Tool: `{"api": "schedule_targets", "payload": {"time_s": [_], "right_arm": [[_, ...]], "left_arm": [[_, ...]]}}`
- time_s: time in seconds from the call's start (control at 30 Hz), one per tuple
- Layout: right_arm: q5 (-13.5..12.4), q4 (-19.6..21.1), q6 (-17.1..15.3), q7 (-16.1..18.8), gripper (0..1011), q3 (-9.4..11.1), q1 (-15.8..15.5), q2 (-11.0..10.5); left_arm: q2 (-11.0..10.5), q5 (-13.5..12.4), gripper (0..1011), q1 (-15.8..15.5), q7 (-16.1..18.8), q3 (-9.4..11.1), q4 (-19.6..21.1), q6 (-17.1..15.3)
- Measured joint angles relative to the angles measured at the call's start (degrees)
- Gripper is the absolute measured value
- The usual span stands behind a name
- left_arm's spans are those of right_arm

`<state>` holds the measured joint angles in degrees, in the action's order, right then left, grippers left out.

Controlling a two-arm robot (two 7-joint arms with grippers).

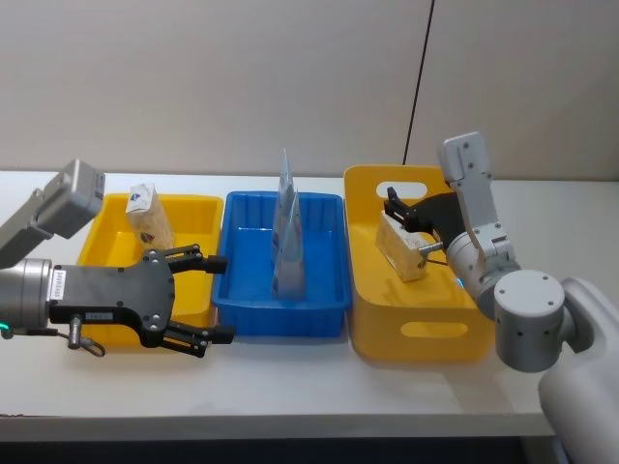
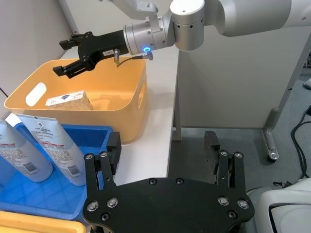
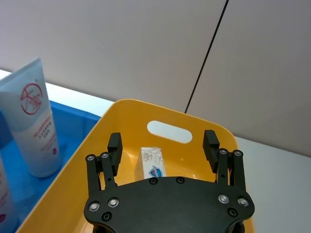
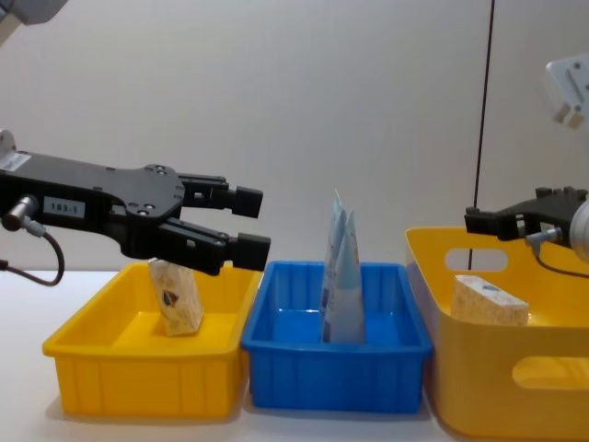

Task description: Bimanual collaborative sorting of washing and personal care products

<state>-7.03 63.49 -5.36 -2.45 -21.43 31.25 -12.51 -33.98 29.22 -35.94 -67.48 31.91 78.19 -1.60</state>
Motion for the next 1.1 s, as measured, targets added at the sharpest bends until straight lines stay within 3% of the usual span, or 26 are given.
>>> {"api": "schedule_targets", "payload": {"time_s": [0.23, 0.6, 0.87, 1.1], "right_arm": [[-0.4, 4.8, -1.1, 0.6, 1004, 0.6, -2.4, -0.6], [-1.1, 18.1, -4.9, 1.1, 1003, 1.1, -9.9, -2.5], [-0.6, 26.6, -7.4, 0.1, 1004, 1.3, -15.1, -3.6], [0.5, 31.2, -9.2, -1.5, 1004, 1.1, -18.4, -3.6]], "left_arm": [[0.0, 0.0, 1001, 0.0, 0.0, 0.0, 0.0, 0.0], [0.0, 0.0, 1001, 0.0, 0.0, 0.0, 0.0, 0.0], [0.0, 0.0, 1001, 0.0, 0.0, 0.0, 0.0, 0.0], [0.0, 0.0, 1001, 0.0, 0.0, 0.0, 0.0, 0.0]]}}
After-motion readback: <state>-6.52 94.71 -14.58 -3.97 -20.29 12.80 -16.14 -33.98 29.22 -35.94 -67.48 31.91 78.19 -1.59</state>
